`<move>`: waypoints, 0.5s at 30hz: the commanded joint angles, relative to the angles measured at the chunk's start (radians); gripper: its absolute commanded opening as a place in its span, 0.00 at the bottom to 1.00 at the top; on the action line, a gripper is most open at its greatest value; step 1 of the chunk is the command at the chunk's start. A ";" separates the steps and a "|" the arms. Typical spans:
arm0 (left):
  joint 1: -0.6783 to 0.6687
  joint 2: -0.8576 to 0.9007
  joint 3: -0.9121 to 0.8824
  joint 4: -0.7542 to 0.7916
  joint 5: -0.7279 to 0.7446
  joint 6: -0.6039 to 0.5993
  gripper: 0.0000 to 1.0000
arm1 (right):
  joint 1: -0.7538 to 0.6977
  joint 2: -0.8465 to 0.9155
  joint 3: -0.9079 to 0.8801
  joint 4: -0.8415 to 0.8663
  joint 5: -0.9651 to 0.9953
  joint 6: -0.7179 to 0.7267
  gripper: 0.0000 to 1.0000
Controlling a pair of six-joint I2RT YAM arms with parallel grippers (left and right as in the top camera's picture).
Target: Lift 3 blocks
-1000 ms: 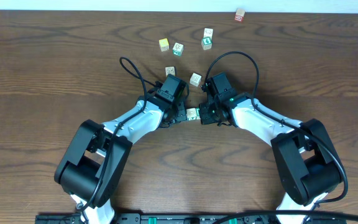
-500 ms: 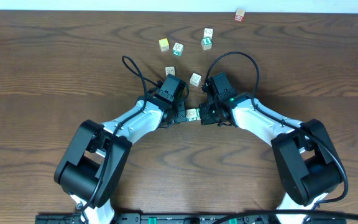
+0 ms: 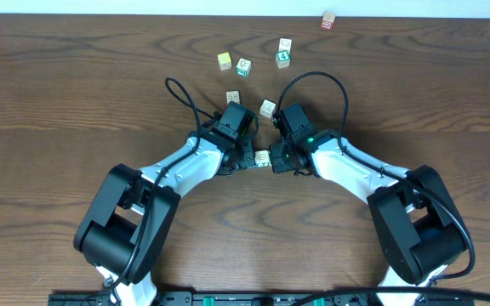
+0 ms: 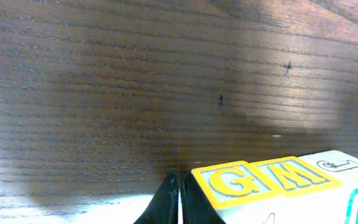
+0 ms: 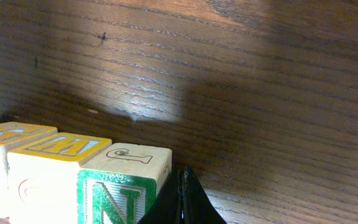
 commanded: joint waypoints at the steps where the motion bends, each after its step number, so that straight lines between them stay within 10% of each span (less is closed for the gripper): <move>1: -0.063 -0.015 0.014 0.022 0.150 -0.011 0.07 | 0.082 0.006 0.002 0.013 -0.198 0.005 0.01; 15: -0.062 -0.015 0.014 -0.073 0.031 0.125 0.08 | 0.081 0.006 0.002 0.006 -0.167 0.006 0.01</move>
